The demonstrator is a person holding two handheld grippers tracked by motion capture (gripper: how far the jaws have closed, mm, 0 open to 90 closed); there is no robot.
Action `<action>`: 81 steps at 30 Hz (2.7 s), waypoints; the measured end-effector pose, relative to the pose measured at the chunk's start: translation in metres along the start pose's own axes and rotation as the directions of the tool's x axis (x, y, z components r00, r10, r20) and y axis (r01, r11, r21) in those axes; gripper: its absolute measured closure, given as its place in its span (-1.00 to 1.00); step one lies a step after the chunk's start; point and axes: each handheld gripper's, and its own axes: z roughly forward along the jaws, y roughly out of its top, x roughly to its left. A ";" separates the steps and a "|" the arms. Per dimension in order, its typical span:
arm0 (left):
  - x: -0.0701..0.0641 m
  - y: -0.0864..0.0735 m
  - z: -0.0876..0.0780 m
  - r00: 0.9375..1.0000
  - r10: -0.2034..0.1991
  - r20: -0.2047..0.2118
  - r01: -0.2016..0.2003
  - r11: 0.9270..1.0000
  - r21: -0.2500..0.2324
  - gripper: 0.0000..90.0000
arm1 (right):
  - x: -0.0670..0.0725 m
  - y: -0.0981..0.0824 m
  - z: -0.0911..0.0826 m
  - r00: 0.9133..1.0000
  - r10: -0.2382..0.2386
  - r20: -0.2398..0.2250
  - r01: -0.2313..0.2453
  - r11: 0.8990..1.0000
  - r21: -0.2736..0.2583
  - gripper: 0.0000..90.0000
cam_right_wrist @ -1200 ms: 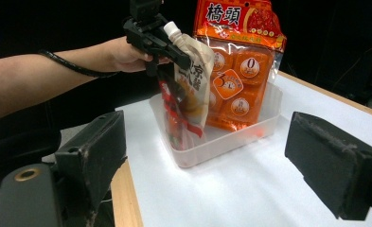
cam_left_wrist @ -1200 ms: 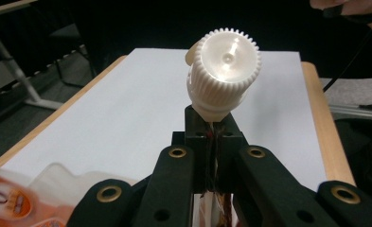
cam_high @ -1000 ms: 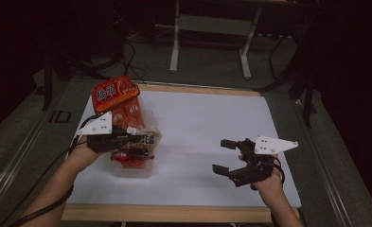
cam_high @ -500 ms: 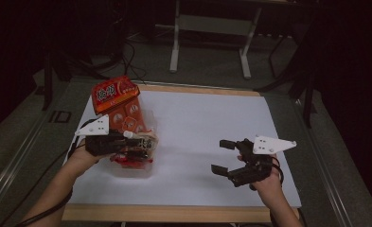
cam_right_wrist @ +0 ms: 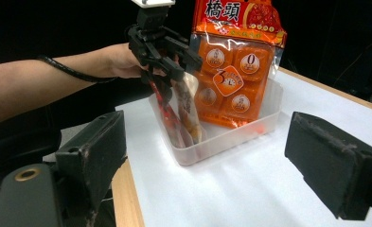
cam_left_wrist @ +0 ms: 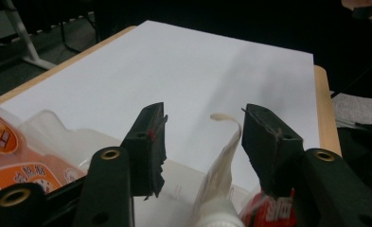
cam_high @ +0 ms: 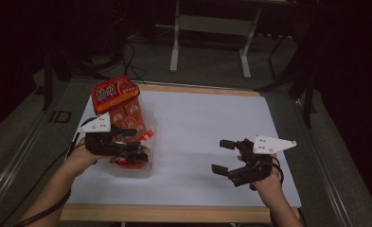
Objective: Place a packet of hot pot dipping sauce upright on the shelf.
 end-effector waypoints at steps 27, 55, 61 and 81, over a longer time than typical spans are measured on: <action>-0.028 0.048 0.004 0.994 -0.107 -0.020 0.105 0.990 -0.092 -0.97 | 0.000 -0.004 -0.001 1.000 -0.003 0.013 0.002 1.000 0.021 -0.70; -0.095 0.070 0.034 0.997 -0.082 0.015 0.083 0.990 -0.118 -0.97 | -0.001 -0.019 -0.004 0.998 0.015 0.058 -0.017 0.999 0.041 -0.70; -0.106 0.067 0.039 0.998 -0.065 0.021 0.067 0.992 -0.104 -0.97 | -0.002 -0.024 -0.004 0.997 0.024 0.067 -0.027 0.999 0.044 -0.70; -0.143 0.037 0.058 0.995 0.009 0.099 -0.002 0.998 -0.068 -0.97 | -0.007 -0.047 0.003 0.993 0.020 0.113 -0.029 0.996 0.081 -0.70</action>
